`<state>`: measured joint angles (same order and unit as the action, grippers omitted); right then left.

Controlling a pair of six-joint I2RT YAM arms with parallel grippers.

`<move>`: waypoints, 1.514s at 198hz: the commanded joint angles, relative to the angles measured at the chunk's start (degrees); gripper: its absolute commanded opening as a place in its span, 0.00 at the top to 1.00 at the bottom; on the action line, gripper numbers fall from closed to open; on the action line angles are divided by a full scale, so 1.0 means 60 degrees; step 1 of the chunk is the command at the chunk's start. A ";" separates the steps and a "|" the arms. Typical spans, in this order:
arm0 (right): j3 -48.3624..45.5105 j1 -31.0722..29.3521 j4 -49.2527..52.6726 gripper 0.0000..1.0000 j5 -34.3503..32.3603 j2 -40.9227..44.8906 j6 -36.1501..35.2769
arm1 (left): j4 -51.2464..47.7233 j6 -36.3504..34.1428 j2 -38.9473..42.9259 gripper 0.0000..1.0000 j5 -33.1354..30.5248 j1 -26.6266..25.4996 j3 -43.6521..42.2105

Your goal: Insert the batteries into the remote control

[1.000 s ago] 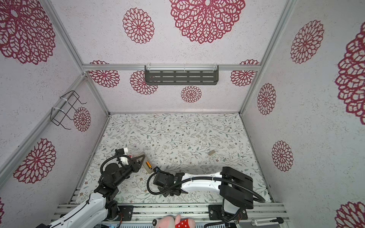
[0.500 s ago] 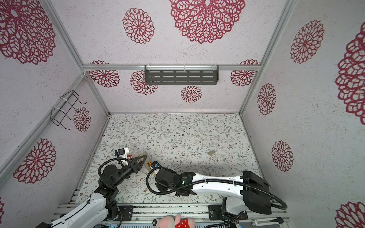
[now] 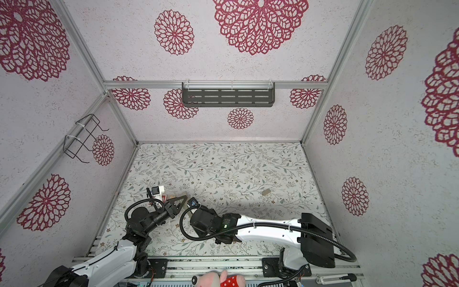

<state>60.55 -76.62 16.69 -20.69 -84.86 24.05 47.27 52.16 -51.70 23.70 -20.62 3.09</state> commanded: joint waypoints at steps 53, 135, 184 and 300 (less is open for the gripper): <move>0.0678 0.0194 0.0375 1.00 -0.0694 -0.0428 0.0007 | 0.0531 0.0007 -0.0098 1.00 0.0111 0.0005 0.0021; 0.0878 0.0348 0.0184 1.00 -0.0500 -0.0588 -0.0229 | 0.1006 0.0110 -0.0599 1.00 0.0123 -0.0207 0.0056; 0.0967 0.0389 0.0118 1.00 -0.0393 -0.0724 -0.0242 | 0.1613 0.0212 -0.1198 1.00 0.0180 -0.0294 0.0114; 0.0981 0.0570 0.0025 1.00 0.0092 -0.1015 -0.0139 | 0.2259 0.0319 -0.1806 1.00 0.0180 -0.0428 0.0100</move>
<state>64.73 -73.54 17.78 -21.10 -90.37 23.53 57.25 54.26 -62.65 24.08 -22.61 3.07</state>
